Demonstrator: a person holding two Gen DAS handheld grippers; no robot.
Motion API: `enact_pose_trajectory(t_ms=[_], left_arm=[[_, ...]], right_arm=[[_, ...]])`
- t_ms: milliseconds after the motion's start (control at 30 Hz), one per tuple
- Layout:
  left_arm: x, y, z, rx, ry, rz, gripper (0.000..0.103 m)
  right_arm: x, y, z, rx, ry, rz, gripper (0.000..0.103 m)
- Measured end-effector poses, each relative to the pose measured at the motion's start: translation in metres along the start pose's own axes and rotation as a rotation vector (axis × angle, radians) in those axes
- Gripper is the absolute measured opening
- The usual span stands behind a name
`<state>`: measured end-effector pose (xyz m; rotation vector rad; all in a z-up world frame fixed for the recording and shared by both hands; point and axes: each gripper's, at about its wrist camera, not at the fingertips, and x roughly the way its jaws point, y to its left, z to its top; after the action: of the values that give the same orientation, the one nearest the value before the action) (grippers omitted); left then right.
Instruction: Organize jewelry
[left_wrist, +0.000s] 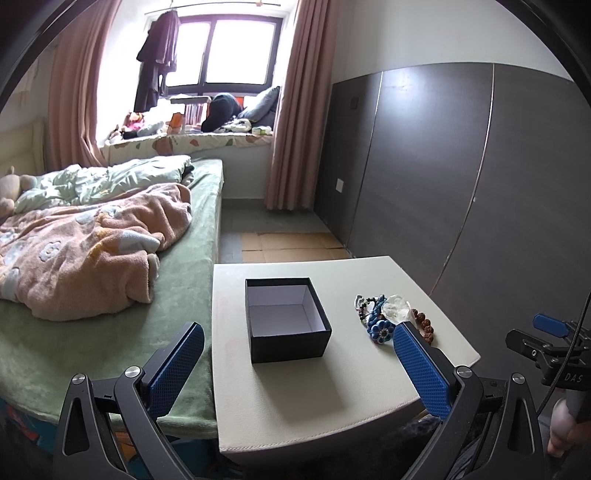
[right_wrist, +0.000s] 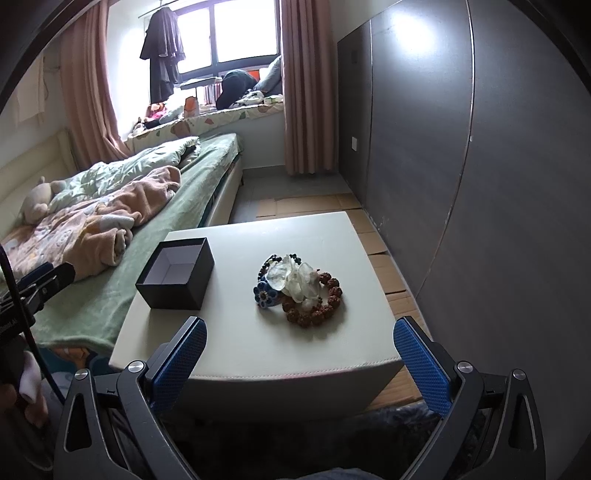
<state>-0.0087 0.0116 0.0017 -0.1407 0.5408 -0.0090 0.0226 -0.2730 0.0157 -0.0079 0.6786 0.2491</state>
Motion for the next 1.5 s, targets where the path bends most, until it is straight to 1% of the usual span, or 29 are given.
enact_pose_trajectory(t_ms=[400, 500, 600, 667, 767, 867, 1067, 1167, 1233, 1267, 1333, 1400, 1467, 1500], left_arm=[[-0.006, 0.000, -0.001, 0.018, -0.025, -0.002, 0.102], [-0.006, -0.001, 0.000, 0.024, -0.020, -0.006, 0.102], [-0.005, -0.001, 0.004, 0.040, -0.006, -0.025, 0.102], [-0.005, -0.001, 0.008, 0.046, -0.004, -0.027, 0.102], [-0.006, -0.005, 0.016, 0.066, -0.003, -0.043, 0.102], [-0.003, -0.012, 0.027, 0.079, 0.002, -0.067, 0.102], [0.019, -0.026, 0.046, 0.082, 0.063, -0.119, 0.102], [0.030, -0.033, 0.054, 0.082, 0.086, -0.150, 0.101], [0.038, -0.041, 0.059, 0.090, 0.103, -0.156, 0.100], [0.043, -0.045, 0.061, 0.096, 0.115, -0.162, 0.099], [0.052, -0.052, 0.065, 0.105, 0.147, -0.190, 0.092], [0.068, -0.061, 0.069, 0.109, 0.192, -0.202, 0.091], [0.083, -0.069, 0.071, 0.109, 0.235, -0.209, 0.088], [0.089, -0.072, 0.072, 0.105, 0.256, -0.216, 0.085]], right_arm=[[0.003, 0.000, 0.000, -0.002, 0.004, 0.000, 0.102], [0.003, 0.000, 0.000, 0.003, 0.005, 0.005, 0.102], [0.008, -0.005, 0.003, 0.023, 0.037, -0.004, 0.102], [0.010, -0.009, 0.004, 0.027, 0.056, 0.025, 0.102], [0.014, -0.018, 0.006, 0.064, 0.072, 0.033, 0.102], [0.021, -0.032, 0.013, 0.136, 0.077, 0.084, 0.102], [0.030, -0.046, 0.032, 0.194, 0.070, 0.086, 0.102], [0.039, -0.055, 0.041, 0.244, 0.082, 0.097, 0.102], [0.046, -0.062, 0.047, 0.281, 0.100, 0.093, 0.102], [0.050, -0.066, 0.049, 0.298, 0.113, 0.087, 0.102], [0.059, -0.072, 0.052, 0.331, 0.138, 0.097, 0.102], [0.070, -0.078, 0.052, 0.370, 0.160, 0.114, 0.102], [0.079, -0.084, 0.049, 0.399, 0.181, 0.118, 0.102], [0.084, -0.087, 0.047, 0.415, 0.191, 0.117, 0.102]])
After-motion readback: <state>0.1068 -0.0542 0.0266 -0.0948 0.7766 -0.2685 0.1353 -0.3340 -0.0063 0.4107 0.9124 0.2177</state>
